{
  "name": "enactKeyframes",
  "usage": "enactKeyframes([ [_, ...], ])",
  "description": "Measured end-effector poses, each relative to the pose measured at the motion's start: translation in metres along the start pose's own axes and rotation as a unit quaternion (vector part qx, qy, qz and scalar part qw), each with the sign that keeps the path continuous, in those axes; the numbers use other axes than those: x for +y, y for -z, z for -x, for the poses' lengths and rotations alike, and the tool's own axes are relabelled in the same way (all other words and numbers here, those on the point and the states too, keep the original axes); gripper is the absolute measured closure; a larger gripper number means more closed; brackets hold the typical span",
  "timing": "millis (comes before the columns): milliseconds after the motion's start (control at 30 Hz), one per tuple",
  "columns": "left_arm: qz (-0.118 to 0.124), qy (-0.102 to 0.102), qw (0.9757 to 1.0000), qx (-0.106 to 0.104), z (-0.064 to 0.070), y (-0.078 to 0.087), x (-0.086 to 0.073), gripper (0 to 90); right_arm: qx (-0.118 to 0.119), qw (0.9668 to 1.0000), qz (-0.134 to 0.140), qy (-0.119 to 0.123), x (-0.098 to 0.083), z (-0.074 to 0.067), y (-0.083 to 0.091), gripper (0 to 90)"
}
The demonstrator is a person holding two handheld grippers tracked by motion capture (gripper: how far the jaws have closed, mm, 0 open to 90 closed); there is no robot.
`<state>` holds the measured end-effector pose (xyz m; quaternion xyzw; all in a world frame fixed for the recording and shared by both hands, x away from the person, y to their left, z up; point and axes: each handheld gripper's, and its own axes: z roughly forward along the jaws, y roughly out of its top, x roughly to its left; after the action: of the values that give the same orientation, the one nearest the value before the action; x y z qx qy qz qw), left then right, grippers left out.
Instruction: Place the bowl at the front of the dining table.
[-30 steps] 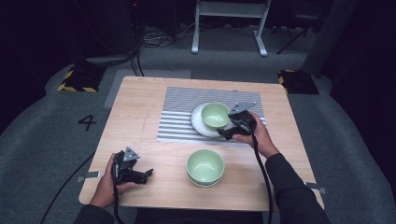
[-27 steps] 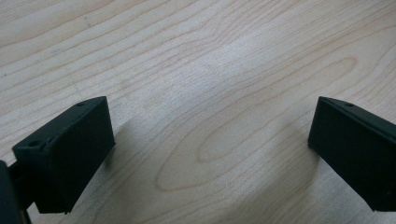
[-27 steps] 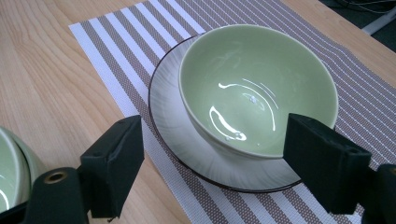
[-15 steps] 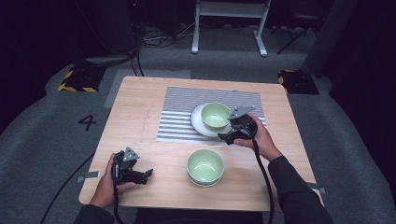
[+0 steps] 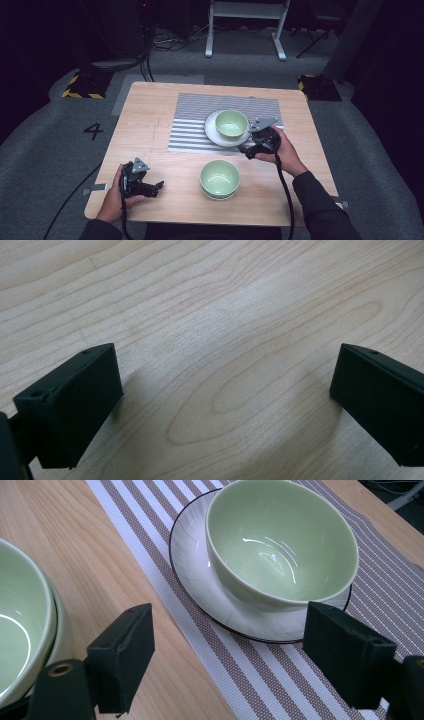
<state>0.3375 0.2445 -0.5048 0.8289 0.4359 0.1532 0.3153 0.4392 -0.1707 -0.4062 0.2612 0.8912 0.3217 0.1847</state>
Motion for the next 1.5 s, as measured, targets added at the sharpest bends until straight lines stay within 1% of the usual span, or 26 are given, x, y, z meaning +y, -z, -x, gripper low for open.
enactKeyframes([
  [67,-0.001,0.0,1.0,0.0,0.0,0.0,0.0,0.3,0.001,1.0,0.0,0.001,-0.002,0.0,0.002,20.7],
  [100,-0.001,0.0,1.0,0.0,0.0,0.0,0.0,0.3,-0.003,1.0,-0.001,0.005,-0.002,0.0,0.003,20.7],
  [367,0.0,0.0,1.0,0.001,0.0,0.0,0.0,0.3,-0.004,1.0,-0.004,0.006,-0.008,-0.001,0.008,20.7],
  [900,0.0,0.0,1.0,0.0,0.0,0.0,0.0,0.3,-0.004,0.9997,-0.018,0.014,-0.022,-0.006,0.012,20.7],
  [967,0.0,-0.001,1.0,0.0,0.0,0.0,0.0,0.3,-0.007,0.9996,-0.02,0.017,-0.023,-0.007,0.013,20.6],
  [1267,0.0,0.0,1.0,0.001,0.0,0.0,0.0,0.3,-0.006,0.9995,-0.027,0.018,-0.031,-0.01,0.015,20.4],
  [1367,0.0,0.0,1.0,0.001,0.0,0.0,0.0,0.3,-0.005,0.9995,-0.026,0.013,-0.033,-0.01,0.016,21.5],
  [1500,0.0,-0.001,1.0,0.0,0.0,0.0,0.0,0.3,-0.009,0.9995,-0.025,0.019,-0.035,-0.01,0.017,22.2],
])
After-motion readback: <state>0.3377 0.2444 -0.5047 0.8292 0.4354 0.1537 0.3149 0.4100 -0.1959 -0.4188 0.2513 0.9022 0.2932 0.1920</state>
